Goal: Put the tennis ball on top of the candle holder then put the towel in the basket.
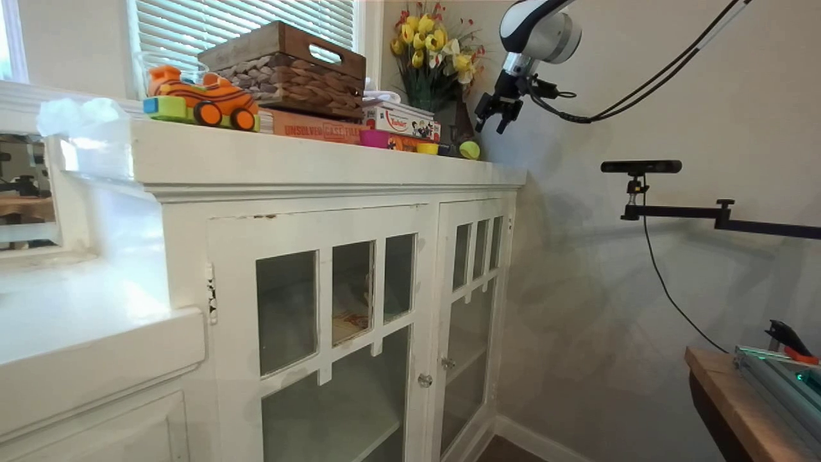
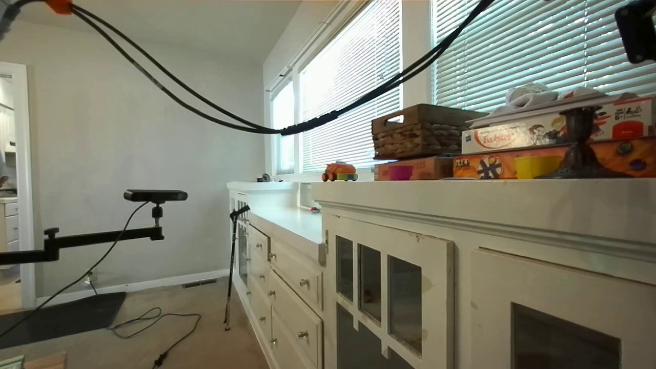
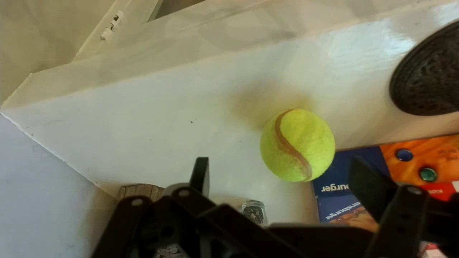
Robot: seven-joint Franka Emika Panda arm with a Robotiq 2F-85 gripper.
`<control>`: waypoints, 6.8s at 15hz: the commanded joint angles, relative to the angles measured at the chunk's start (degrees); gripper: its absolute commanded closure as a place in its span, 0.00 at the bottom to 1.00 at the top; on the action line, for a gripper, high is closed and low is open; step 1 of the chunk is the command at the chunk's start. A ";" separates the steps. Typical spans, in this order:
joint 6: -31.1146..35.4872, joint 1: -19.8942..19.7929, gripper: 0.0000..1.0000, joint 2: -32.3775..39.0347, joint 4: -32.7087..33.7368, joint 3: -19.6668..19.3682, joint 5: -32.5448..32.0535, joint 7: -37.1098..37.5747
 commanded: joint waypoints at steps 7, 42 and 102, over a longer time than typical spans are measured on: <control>-12.79 -2.59 0.00 8.67 15.21 1.83 -0.64 -1.62; -33.52 -2.95 0.62 14.56 41.91 4.28 -0.29 -9.36; -27.63 1.22 0.00 23.77 52.87 19.94 1.15 -14.55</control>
